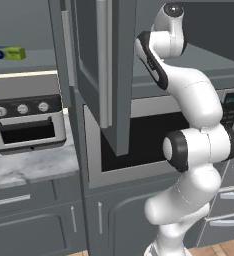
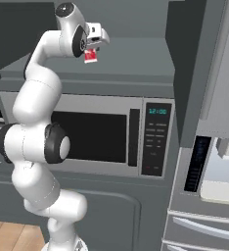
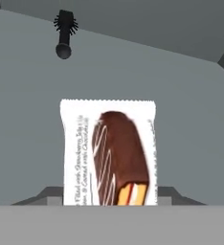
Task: Pick the bar and canned food from the counter and place them in the cabinets closest to them.
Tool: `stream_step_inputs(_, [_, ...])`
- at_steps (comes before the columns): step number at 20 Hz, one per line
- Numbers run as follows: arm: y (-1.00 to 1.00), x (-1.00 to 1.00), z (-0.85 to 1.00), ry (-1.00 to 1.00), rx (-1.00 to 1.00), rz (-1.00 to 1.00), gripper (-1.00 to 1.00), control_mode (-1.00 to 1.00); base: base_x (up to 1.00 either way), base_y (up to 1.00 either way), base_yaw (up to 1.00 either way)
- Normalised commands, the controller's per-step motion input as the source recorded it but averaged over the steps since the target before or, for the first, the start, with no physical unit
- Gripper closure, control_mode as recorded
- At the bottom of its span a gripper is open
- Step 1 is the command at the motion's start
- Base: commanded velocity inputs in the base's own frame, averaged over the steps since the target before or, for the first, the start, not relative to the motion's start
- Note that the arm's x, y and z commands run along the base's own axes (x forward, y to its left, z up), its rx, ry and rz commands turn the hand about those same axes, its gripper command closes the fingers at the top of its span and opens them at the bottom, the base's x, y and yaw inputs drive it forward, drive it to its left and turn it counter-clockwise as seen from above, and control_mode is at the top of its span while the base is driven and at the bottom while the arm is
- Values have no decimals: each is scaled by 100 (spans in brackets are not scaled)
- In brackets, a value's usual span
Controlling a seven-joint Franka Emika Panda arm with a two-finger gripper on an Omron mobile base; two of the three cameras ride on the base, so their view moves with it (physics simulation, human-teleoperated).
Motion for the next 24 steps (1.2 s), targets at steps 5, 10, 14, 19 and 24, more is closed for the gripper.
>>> stream_step_inputs(5, [0, -2, 4, -1, 0, 0, -100, -100, 0, 0, 0])
stream_step_inputs(10, [0, -30, 29, -9, 0, 0, -100, -100, 0, 0, 0])
stream_step_inputs(14, [0, -100, 44, -7, 0, 0, -100, -100, 0, 0, 0])
stream_step_inputs(19, [0, -100, 7, -5, 0, 0, -100, -100, 0, 0, 0])
stream_step_inputs(24, [0, -100, 1, -2, 0, 0, -100, -100, 0, 0, 0])
